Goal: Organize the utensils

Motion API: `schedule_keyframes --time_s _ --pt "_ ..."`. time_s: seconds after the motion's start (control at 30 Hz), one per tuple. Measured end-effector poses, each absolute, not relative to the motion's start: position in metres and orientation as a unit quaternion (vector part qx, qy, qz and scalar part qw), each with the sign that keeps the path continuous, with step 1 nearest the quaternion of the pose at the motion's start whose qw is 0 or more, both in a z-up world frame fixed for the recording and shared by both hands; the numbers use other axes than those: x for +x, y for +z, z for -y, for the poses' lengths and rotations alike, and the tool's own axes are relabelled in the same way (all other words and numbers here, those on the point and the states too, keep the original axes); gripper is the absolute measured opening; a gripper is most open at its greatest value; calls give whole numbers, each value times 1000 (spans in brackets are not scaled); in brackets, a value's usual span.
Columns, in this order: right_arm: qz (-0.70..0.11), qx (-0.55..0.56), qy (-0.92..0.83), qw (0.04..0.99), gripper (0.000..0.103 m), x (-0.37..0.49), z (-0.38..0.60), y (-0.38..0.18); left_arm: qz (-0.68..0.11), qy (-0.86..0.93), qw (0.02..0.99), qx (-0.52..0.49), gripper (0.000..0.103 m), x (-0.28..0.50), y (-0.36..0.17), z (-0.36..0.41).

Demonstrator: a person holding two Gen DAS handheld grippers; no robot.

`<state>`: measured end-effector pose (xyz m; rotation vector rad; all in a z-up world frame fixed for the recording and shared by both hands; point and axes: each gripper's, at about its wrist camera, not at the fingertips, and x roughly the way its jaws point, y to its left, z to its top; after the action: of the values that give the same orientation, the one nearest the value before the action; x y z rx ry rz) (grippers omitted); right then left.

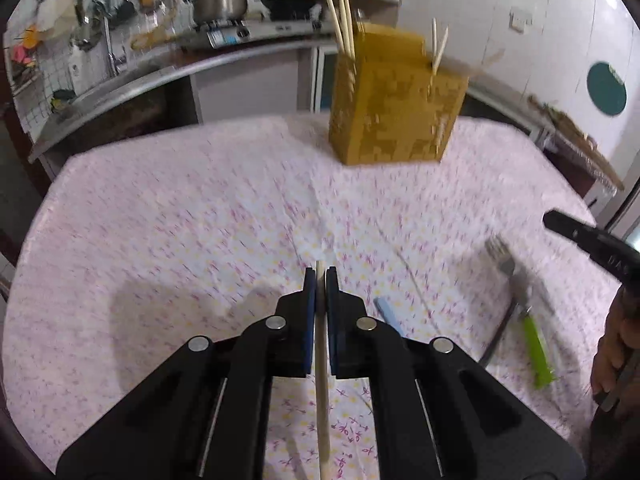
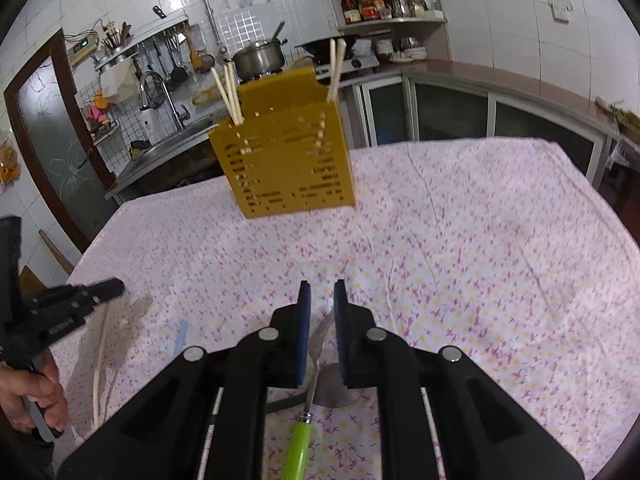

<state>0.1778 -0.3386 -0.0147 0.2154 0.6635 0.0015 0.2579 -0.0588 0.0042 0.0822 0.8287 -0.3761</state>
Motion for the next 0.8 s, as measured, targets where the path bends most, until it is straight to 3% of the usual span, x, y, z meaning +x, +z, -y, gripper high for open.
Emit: schedule_keyframes --time_s 0.2,0.5,0.8 --pt "-370 113 2 922 15 191 345 -19 -373 -179 910 41 4 253 34 54" --pt "-469 158 4 869 16 232 350 -69 -411 -168 895 30 4 275 1 58" --pt "-462 141 31 875 8 237 327 -68 -422 -175 889 33 4 282 -10 61"
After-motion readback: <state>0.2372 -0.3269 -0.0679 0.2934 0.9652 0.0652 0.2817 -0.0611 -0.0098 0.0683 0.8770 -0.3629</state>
